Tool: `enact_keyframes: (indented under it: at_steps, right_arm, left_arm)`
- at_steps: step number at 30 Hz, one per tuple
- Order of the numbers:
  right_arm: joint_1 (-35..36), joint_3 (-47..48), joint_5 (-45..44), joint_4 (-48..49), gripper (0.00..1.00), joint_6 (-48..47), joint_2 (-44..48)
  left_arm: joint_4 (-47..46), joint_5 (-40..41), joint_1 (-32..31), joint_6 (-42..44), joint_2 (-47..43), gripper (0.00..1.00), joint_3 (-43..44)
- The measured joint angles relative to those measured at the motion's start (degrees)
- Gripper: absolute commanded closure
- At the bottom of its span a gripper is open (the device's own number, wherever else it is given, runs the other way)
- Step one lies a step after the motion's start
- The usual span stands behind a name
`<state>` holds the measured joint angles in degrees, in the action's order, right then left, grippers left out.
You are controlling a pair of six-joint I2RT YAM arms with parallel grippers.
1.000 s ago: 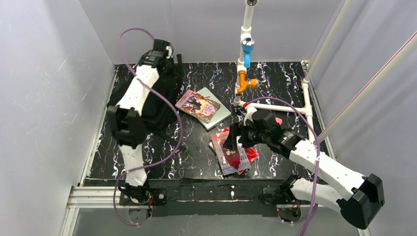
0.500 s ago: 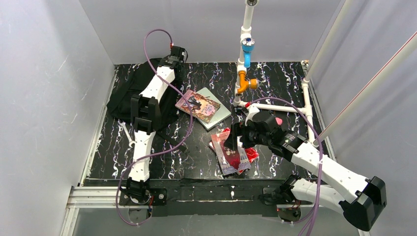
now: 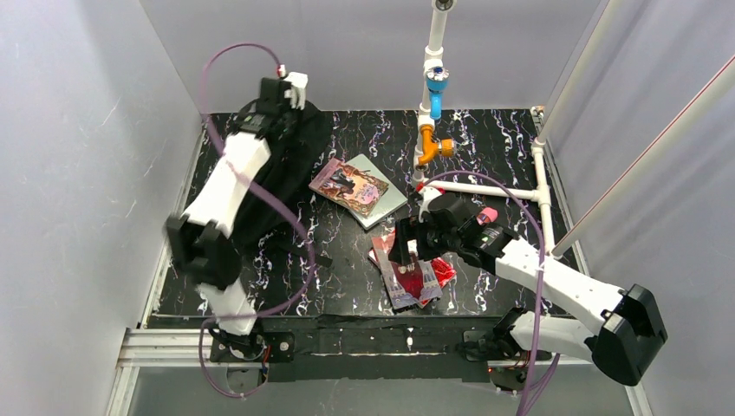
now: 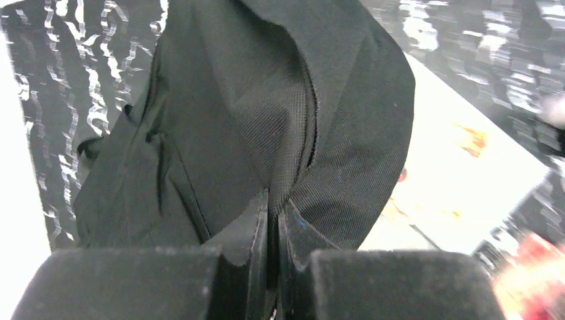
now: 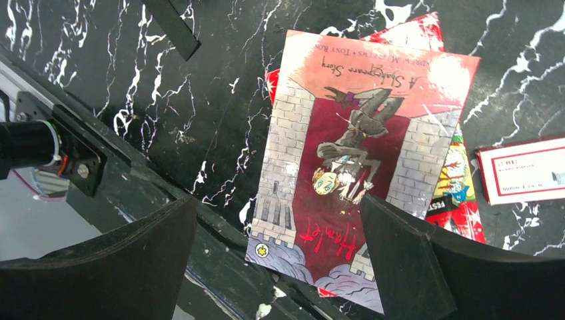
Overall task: Pack the student bag
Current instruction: Adjust the student bag at the center of the board, then unzip the student bag at the center of the board.
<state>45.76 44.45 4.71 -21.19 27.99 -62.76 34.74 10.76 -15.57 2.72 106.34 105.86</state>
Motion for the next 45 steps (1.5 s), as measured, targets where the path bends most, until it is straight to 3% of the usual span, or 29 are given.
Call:
enact_keyframes:
  at_steps: [4, 7, 10, 16, 19, 21, 24, 25, 26, 28, 30, 40, 45]
  right_arm:
    - [2.64, 1.36, -0.87, 0.48, 0.0, -1.99, -1.92]
    - [5.99, 2.78, -2.27, 1.64, 0.0, -2.99, -1.99]
    - [8.48, 3.8, -3.52, 4.22, 0.0, -3.06, -1.99]
    - [15.39, 4.2, -9.51, 11.19, 0.0, -1.36, -2.43]
    - [18.91, 4.2, -13.22, 14.38, 0.0, 0.22, -3.72]
    - [20.28, 4.2, -14.91, 16.55, 0.0, 1.07, -5.11]
    - [21.4, 4.15, -16.37, 20.11, 0.0, 1.57, -7.72]
    - [21.51, 4.04, -16.31, 21.49, 0.0, 1.29, -8.39]
    - [21.66, 3.48, -16.04, 23.76, 0.0, 0.61, -8.96]
    - [21.88, 1.57, -15.72, 27.98, 0.0, -0.7, -9.07]
    - [21.94, -0.15, -16.24, 30.86, 0.0, -1.97, -9.07]
    - [21.97, -1.05, -21.97, 35.08, 0.06, 0.52, -12.39]
    - [22.16, 4.09, -25.97, 29.11, 0.15, 12.0, -19.45]
  left_arm:
    - [-4.46, -12.48, -0.2, -3.02, -24.41, 1.0, -18.32]
    - [-9.81, -22.25, -0.79, -8.79, -37.35, 1.0, -31.21]
    - [-14.67, -29.79, -1.81, -14.62, -38.88, 1.0, -38.8]
    - [-20.24, -41.81, -1.88, -26.73, -27.32, 1.0, -47.82]
    - [-25.0, -45.81, -1.64, -32.35, -26.03, 1.0, -52.65]
    - [-27.98, -48.52, -1.57, -35.56, -26.1, 0.87, -55.41]
    - [-30.75, -52.13, -1.62, -39.01, -26.82, 0.43, -58.6]
    - [-31.21, -52.92, -1.64, -39.47, -27.63, 0.31, -59.43]
    - [-31.34, -53.77, -1.64, -40.22, -28.94, 0.26, -60.26]
    - [-29.9, -54.62, -1.66, -40.87, -32.94, 0.14, -60.96]
    - [-27.28, -54.49, -1.68, -39.74, -37.46, 0.1, -60.59]
    - [-4.0, -37.2, -1.68, -33.75, -57.9, 0.16, -55.04]
    - [3.67, -26.99, -1.64, -34.18, -65.92, 0.16, -56.72]
